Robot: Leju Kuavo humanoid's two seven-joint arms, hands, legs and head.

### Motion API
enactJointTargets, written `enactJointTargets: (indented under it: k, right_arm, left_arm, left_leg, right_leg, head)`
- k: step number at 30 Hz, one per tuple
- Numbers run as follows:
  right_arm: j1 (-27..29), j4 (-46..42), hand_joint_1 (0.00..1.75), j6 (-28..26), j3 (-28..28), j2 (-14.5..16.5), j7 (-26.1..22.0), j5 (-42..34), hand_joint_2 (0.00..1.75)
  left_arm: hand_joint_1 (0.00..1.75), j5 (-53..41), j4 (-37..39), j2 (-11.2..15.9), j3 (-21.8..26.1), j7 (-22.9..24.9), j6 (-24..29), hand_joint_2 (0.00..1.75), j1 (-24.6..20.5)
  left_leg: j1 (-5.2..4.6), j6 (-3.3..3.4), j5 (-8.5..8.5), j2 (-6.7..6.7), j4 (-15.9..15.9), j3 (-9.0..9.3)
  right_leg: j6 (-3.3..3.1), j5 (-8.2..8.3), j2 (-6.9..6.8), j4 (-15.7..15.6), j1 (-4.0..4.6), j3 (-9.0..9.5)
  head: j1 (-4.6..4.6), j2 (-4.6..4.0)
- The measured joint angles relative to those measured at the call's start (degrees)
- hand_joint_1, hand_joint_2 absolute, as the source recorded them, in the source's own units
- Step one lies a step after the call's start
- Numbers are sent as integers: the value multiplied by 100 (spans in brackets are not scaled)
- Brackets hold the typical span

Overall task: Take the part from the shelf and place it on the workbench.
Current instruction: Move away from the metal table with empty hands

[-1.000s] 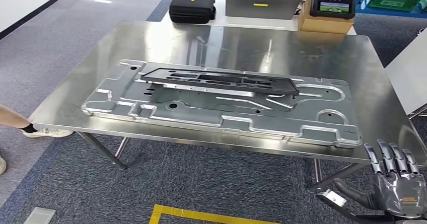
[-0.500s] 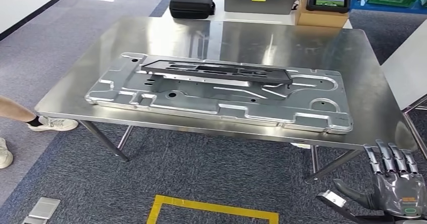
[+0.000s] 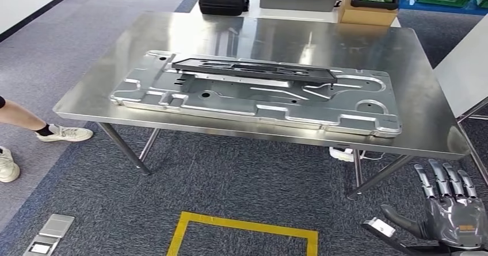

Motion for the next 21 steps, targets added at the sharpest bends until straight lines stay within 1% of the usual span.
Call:
enactJointTargets:
  k: [1,2,3,4,5,6,7,8,9,10,11,12,13,14,15,16,18,19,20,21]
  right_arm:
    - [-1,0,0,-1,-1,0,-1,-1,0]
    - [3,0,0,-1,-2,1,-2,-2,0]
    - [4,0,0,-2,-2,3,-3,-3,0]
    - [4,0,0,-2,-2,8,-4,-7,0]
    - [4,1,0,-2,-1,18,-8,-26,0]
    - [0,6,0,-1,1,33,-14,-60,0]
    - [-4,15,0,-1,2,55,-21,-114,0]
    - [-10,31,0,-1,5,84,-39,-195,0]
    - [-26,59,0,5,8,121,-73,-317,0]
    - [-56,110,0,19,20,175,-125,-513,0]
    - [-104,189,0,33,42,241,-186,-763,0]
    - [-164,292,0,51,77,314,-249,-1024,0]
    - [-237,434,0,76,125,395,-300,-1272,0]
    - [-325,614,0,92,172,475,-340,-1469,0]
    - [-425,843,0,93,218,566,-381,-1636,0]
    - [-540,1144,0,87,256,667,-425,-1801,0]
    - [-821,1938,0,77,295,863,-571,-2172,0]
    - [-993,2438,0,98,286,947,-674,-2397,0]
    - [-1179,2995,0,123,252,1020,-791,-2637,0]
    - [-1357,3582,0,156,199,1087,-885,-2857,0]
  left_arm:
    - [0,-1,0,-2,-1,-5,4,0,0]
    - [0,-1,0,-2,-1,-10,8,0,1]
    - [0,-1,0,-1,-1,-14,11,0,2]
    - [0,-1,0,-1,-1,-15,15,0,3]
    - [0,-2,0,1,-1,-15,19,0,4]
    - [0,-2,0,1,-1,-15,23,0,5]
    - [0,-3,0,0,-1,-15,26,0,7]
    - [0,-4,0,-1,-1,-15,30,0,10]
    - [0,-4,0,-2,-1,-16,34,0,14]
    - [0,-6,0,-2,-1,-16,39,0,17]
    - [0,-7,0,-2,0,-17,44,0,18]
    - [0,-8,0,-2,1,-17,48,0,17]
    - [0,-9,0,-2,0,-17,52,0,16]
    - [0,-11,0,-2,0,-18,56,0,13]
    - [0,-13,0,-2,-1,-18,60,0,11]
    - [0,-14,0,-2,-1,-18,62,0,9]
    - [0,-14,0,-6,-4,-18,62,0,-3]
    - [0,-14,0,-8,-7,-18,63,0,-11]
    - [0,-14,0,-10,-10,-18,65,0,-15]
    - [0,-15,0,-12,-12,-17,66,0,-16]
  left_leg:
    - [-7,-37,22,0,19,-29]
    - [-7,-75,50,-1,23,-46]
    - [-2,-112,39,-6,42,-67]
    - [7,-154,-46,-14,121,-101]
    - [25,-197,-212,-23,297,-160]
    - [51,-242,-441,-31,578,-250]
    - [76,-281,-665,-34,922,-357]
    - [96,-307,-817,-34,1235,-444]
    - [109,-323,-863,-34,1418,-468]
    - [116,-326,-795,-34,1402,-403]
    - [117,-319,-639,-34,1180,-241]
    - [115,-299,-453,-36,809,-15]
    - [105,-268,-319,-37,438,204]
    - [94,-236,-234,-39,154,360]
    - [82,-209,-209,-40,-6,439]
    - [71,-185,-223,-40,-48,448]
    - [89,-137,-213,-31,-129,433]
    - [105,-103,-202,-23,-174,424]
    - [122,-71,-186,-15,-216,414]
    - [125,-41,-168,-7,-228,394]
  right_leg:
    - [-28,-30,1,-79,12,17]
    - [-67,-30,2,-103,7,-3]
    - [-113,-18,-5,-124,-3,-18]
    - [-160,7,-13,-135,-15,-41]
    - [-203,38,-24,-144,-28,-64]
    - [-228,64,-35,-144,-31,-91]
    - [-243,88,-40,-139,-28,-122]
    - [-246,109,-45,-133,-25,-154]
    - [-241,127,-48,-123,-23,-186]
    - [-236,139,-49,-111,-22,-215]
    - [-231,147,-48,-97,-22,-236]
    - [-227,152,-47,-83,-21,-252]
    - [-217,155,-44,-70,-13,-267]
    - [-197,164,-42,-63,-6,-278]
    - [-169,178,-40,-59,0,-289]
    - [-134,197,-38,-59,4,-303]
    - [-70,205,-35,-48,8,-337]
    - [-47,147,-31,9,12,-376]
    - [-30,28,-26,156,13,-449]
    - [-19,-149,-21,425,7,-567]
  head:
    - [-1,0]
    - [-1,0]
    - [-2,0]
    - [-2,0]
    - [-3,0]
    - [-4,0]
    - [-4,0]
    - [-4,0]
    - [-4,0]
    - [-4,0]
    - [-4,0]
    - [-4,0]
    - [-4,0]
    - [-4,0]
    - [-4,0]
    - [-3,0]
    - [-3,0]
    - [-2,0]
    - [-1,0]
    - [0,0]
